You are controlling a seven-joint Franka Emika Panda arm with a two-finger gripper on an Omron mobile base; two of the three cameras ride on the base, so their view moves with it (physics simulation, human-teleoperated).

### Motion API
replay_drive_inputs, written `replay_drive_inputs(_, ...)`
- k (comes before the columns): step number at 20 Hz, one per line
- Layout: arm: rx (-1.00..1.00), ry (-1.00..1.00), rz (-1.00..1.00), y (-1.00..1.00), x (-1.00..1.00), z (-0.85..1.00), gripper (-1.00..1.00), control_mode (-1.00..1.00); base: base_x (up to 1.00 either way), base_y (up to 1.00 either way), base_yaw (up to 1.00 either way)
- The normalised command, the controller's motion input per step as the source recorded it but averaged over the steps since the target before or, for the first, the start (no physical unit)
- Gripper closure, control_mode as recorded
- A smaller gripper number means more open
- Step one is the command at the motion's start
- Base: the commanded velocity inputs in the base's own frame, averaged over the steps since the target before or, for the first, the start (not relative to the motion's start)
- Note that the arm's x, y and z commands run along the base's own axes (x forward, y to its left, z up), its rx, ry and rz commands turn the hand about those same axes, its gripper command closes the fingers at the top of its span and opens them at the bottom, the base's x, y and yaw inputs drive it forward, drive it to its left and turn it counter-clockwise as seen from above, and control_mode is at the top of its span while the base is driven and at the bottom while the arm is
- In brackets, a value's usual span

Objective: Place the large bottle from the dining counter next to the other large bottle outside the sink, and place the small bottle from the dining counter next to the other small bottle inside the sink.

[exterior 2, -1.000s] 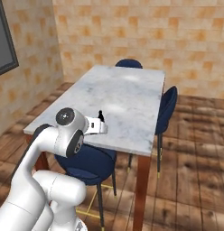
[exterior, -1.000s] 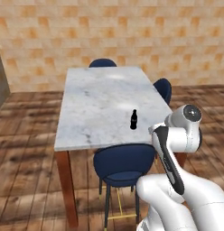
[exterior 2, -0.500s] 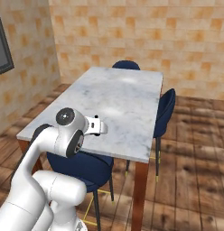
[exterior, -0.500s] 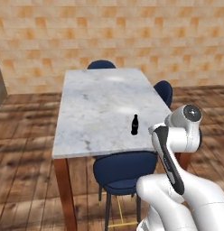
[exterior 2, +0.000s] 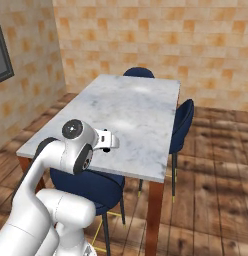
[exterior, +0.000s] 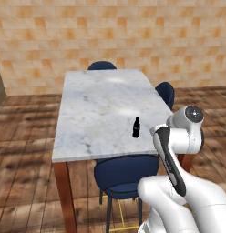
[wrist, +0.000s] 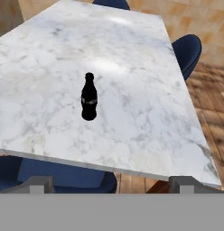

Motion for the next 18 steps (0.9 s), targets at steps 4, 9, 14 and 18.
replay_drive_inputs(4, 0.00, 0.00, 0.00, 0.00, 0.00, 0.00, -1.00, 1.00, 0.04, 0.00, 0.00)
replay_drive_inputs(9, 0.00, 0.00, 0.00, 0.00, 0.00, 0.00, -1.00, 1.00, 0.04, 0.00, 0.00)
replay_drive_inputs(14, 0.01, 0.00, 0.00, 0.00, 0.08, 0.00, -1.00, -1.00, 0.00, 0.00, 0.00)
replay_drive_inputs(18, 0.07, 0.00, 0.00, 0.00, 0.16, 0.00, -1.00, -1.00, 0.00, 0.00, 0.00)
